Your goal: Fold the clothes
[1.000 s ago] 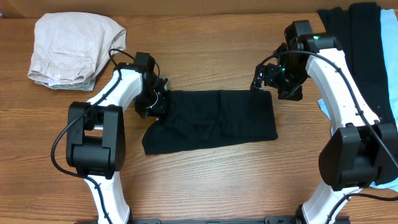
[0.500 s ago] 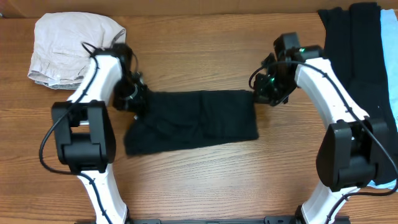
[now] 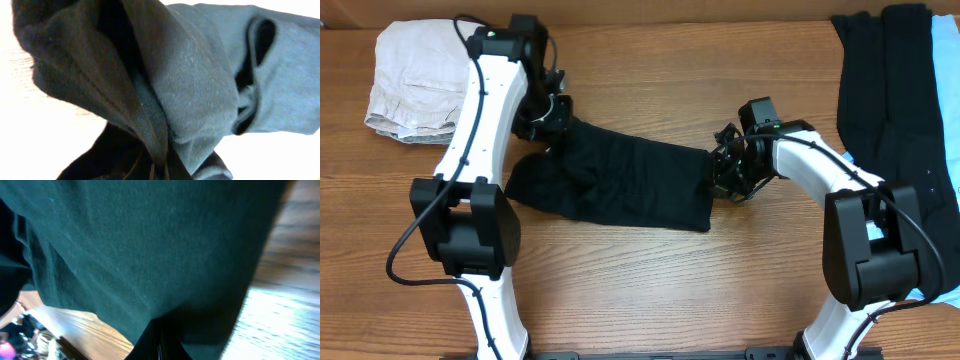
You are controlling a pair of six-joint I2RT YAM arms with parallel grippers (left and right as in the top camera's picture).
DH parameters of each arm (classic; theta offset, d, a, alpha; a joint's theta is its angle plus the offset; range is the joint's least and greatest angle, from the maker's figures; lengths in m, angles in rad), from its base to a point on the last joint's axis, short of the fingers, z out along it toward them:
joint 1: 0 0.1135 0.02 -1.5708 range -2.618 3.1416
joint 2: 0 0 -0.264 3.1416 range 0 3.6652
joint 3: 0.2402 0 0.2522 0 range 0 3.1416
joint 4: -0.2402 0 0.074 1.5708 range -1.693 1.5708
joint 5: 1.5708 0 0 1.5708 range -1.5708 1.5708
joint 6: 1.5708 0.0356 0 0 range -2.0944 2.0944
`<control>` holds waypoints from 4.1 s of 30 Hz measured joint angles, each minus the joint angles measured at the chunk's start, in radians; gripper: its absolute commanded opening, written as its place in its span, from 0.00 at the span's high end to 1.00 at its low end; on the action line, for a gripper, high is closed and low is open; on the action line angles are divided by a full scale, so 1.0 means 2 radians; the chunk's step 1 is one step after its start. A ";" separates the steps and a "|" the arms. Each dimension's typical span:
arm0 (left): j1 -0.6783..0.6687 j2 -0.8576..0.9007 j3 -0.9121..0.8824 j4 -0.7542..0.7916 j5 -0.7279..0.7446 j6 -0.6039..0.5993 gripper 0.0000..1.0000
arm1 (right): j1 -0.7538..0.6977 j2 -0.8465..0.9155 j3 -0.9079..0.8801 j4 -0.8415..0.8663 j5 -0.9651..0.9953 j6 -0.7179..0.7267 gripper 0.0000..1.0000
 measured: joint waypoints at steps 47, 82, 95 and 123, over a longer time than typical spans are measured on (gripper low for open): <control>-0.234 0.000 0.044 0.103 0.077 -0.109 0.24 | -0.080 -0.033 0.005 -0.008 -0.030 0.079 0.96; 0.047 0.000 0.128 0.077 0.028 -0.111 0.00 | 0.171 -0.046 0.031 0.002 0.223 0.157 0.81; 0.047 0.000 0.128 0.076 0.013 -0.110 0.00 | 0.088 -0.048 0.188 -0.221 0.224 0.127 0.96; 0.047 0.000 0.128 0.080 0.001 -0.108 0.00 | -0.083 0.012 0.198 -0.063 0.338 0.004 0.96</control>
